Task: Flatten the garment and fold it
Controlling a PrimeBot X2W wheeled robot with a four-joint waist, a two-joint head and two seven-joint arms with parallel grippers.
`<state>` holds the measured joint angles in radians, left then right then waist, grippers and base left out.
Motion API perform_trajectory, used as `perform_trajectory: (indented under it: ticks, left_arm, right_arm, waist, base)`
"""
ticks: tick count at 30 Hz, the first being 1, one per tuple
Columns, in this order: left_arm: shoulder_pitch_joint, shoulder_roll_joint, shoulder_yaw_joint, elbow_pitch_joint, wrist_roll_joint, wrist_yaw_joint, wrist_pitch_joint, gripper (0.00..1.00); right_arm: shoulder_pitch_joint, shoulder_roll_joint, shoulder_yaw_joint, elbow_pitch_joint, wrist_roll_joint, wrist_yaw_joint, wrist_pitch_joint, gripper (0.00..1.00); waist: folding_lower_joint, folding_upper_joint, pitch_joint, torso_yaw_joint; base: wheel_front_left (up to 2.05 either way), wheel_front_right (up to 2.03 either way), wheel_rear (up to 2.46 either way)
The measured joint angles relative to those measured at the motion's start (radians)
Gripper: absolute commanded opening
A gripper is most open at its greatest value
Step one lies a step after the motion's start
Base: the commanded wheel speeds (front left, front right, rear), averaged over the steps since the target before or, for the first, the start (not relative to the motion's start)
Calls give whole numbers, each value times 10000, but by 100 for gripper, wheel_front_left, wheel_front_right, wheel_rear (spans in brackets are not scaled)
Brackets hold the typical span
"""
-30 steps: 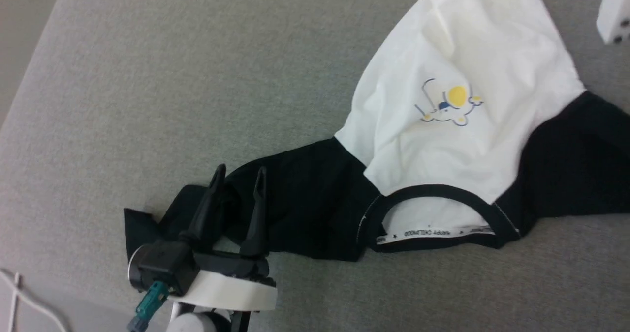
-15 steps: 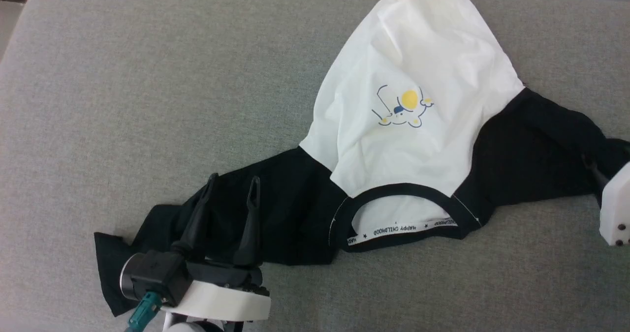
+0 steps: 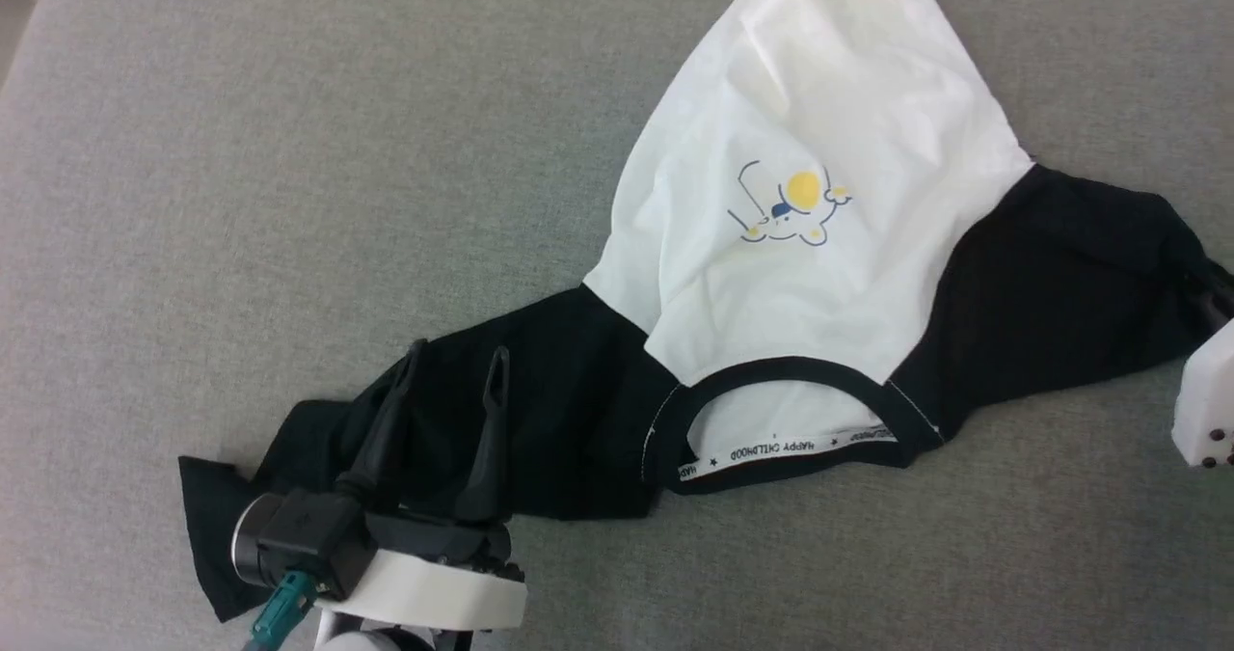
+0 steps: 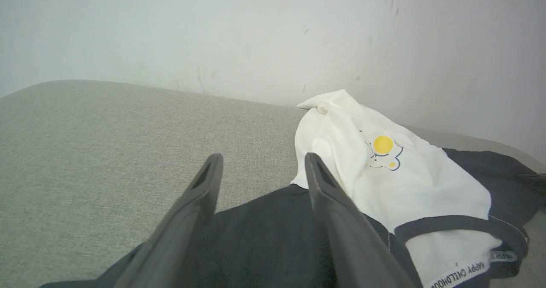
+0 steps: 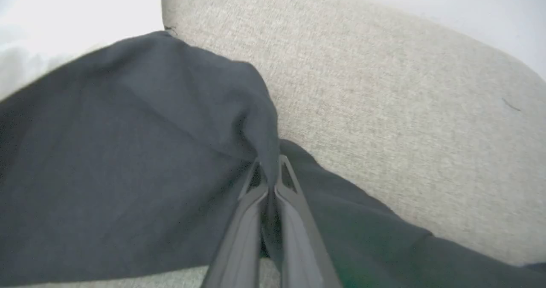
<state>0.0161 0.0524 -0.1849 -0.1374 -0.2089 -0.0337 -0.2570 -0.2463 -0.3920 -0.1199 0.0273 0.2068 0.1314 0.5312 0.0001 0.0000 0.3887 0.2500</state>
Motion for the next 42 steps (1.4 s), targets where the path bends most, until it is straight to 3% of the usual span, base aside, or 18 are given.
perform_trajectory:
  ticks: [5, 12, 18, 19, 20, 21, 28, 33, 38, 42]
  left_arm:
    - [70, 0, 10, 105, 105, -109, 0, 100]
    - [346, 2, -140, 316, 169, -276, 0, 100]
    - [496, 48, -316, 489, 163, -368, 0, 100]
    - [501, 79, -318, 522, 157, -372, 13, 100]
    - [501, 119, -322, 541, 151, -372, 17, 100]
    - [514, 150, -320, 548, 151, -372, 31, 100]
    - [650, 305, -286, 324, 136, -370, 148, 100]
    - [695, 322, -238, -12, 138, -267, 138, 100]
    - [854, 313, -197, -355, 201, -180, 54, 100]
    - [1097, 337, -190, -525, 499, -157, 2, 100]
  right_arm:
    - [185, -73, -899, -523, 54, 2, 148, 0]
    - [1844, -499, -2755, -809, 21, 2, 844, 0]
    - [2243, -397, -3262, -138, -343, 2, 42, 0]
    - [2172, -307, -3229, 19, -426, 2, -249, 5]
    - [2051, -207, -3172, 201, -512, 2, -529, 46]
    - [1917, -123, -3078, 370, -564, 2, -813, 100]
    - [1023, 286, -2247, 382, -497, 2, -2798, 100]
    - [1029, 1373, -2050, -1386, -420, 0, -3891, 100]
    - [2248, 2587, -1868, -3003, -805, 0, -4986, 100]
    - [3324, 3254, -1724, -3584, -1103, 0, -6054, 100]
  waist:
    - [0, 0, -383, -259]
    - [-2, 0, -1051, -653]
    - [-2, 0, -1311, -652]
    - [-2, 0, -1339, -634]
    - [-2, 0, -1374, -624]
    - [-2, 0, -1415, -623]
    - [-2, 0, -1731, -854]
    - [-2, 0, -1893, -1232]
    - [-1, 0, -2056, -1593]
    - [-1, 0, -2253, -1779]
  base:
    - [0, 0, 0]
    - [0, 0, 0]
    - [0, 0, 0]
    - [0, 0, 0]
    - [0, 0, 0]
    - [0, 0, 0]
    - [0, 0, 0]
    - [0, 0, 0]
    - [0, 0, 0]
    - [0, 0, 0]
